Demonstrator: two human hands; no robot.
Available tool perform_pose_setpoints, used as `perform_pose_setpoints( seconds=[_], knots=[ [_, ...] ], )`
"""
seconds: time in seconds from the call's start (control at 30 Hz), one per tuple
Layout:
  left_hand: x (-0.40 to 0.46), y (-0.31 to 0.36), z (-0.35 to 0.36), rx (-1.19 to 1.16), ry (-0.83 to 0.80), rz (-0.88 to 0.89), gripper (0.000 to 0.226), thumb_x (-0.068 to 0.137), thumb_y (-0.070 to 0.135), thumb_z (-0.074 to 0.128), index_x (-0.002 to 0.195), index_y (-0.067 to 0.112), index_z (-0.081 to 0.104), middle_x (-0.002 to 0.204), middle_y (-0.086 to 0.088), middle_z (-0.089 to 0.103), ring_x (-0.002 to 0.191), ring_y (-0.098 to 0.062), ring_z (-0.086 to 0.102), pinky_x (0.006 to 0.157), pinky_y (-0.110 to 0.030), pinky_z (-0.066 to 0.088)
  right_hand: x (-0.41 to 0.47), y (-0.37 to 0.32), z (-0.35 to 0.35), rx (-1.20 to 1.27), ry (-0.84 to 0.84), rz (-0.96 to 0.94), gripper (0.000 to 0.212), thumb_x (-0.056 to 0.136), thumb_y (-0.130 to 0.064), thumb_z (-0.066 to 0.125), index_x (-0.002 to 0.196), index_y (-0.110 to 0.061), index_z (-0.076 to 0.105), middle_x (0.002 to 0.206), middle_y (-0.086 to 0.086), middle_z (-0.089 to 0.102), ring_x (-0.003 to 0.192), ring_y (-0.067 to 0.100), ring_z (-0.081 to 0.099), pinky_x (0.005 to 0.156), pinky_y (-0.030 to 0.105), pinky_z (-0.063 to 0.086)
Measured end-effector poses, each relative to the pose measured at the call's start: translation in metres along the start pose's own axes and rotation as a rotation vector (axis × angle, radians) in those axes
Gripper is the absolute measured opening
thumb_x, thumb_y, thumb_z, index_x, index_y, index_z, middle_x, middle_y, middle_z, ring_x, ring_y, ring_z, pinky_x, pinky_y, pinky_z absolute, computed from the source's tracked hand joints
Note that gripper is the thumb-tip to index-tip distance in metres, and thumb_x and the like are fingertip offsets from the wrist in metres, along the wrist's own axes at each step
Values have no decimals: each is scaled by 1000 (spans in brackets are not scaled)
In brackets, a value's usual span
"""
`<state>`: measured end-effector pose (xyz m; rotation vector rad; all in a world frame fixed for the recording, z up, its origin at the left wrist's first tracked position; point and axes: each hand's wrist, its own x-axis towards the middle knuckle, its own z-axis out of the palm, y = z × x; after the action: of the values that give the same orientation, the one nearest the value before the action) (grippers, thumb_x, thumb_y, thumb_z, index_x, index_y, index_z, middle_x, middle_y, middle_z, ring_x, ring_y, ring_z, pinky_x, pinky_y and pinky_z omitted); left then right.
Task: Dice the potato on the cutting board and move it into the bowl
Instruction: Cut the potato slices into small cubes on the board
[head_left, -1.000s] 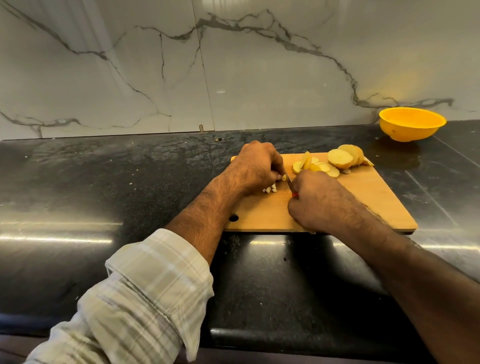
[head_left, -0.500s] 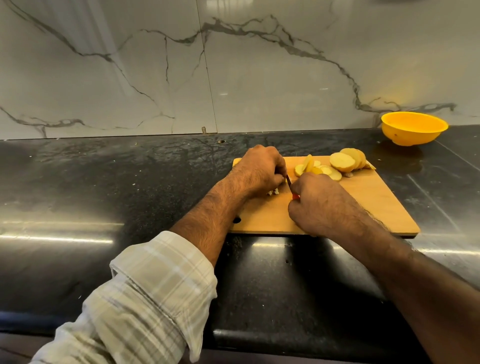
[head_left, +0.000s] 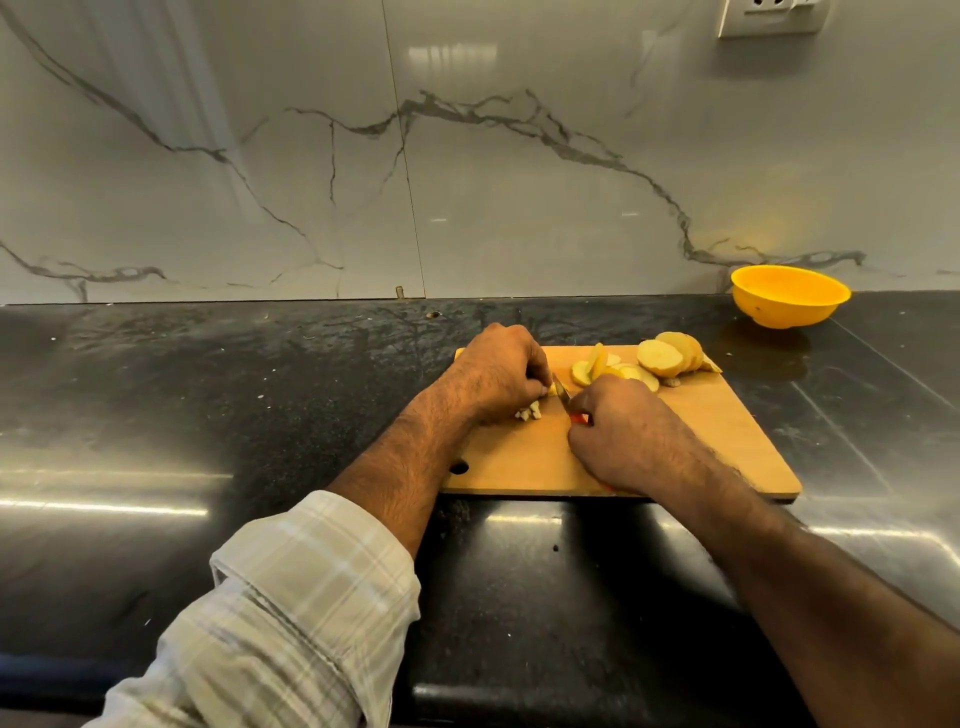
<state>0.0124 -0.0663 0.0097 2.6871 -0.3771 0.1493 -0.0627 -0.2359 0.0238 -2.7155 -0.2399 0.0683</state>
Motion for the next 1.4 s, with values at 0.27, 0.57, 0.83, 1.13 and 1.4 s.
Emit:
perform_pose_setpoints(
  seconds=[0.27,0.57,0.83,1.13,1.4],
  knots=[
    [0,-1,0,-47,-9,-18,11,91,12,79,99,19,83,98,6,77,93,-7,69,96,-36,60,-2,-7,2,-30,-11,-2,38,97,-26,65,134,-22,65,113,1,64,97,17,60,80,30,58],
    [1,-3,-2,-89,-7,-4,9,88,10,82,95,16,84,92,6,77,86,-4,69,86,-25,60,6,-9,2,11,-38,-6,35,92,-21,68,128,-19,66,113,0,67,97,17,63,81,34,59],
    [-4,-10,-6,-181,3,-19,11,88,12,83,95,20,84,93,9,78,89,-2,72,90,-29,63,-1,-4,-2,25,55,-1,36,96,-22,64,132,-23,70,117,3,69,94,18,63,71,29,56],
    [-3,-16,-8,-97,0,21,32,86,16,74,110,31,60,84,20,77,98,0,71,113,-56,43,-6,-15,-1,-39,9,2,42,97,-25,65,139,-21,63,127,5,65,108,22,61,84,32,55],
    [-2,-15,-10,-12,-32,21,30,88,17,72,111,31,58,88,23,76,111,-6,66,118,-61,29,-8,-25,2,-128,-58,12,35,96,-25,68,129,-18,61,107,1,57,99,18,55,84,33,56]
  ],
)
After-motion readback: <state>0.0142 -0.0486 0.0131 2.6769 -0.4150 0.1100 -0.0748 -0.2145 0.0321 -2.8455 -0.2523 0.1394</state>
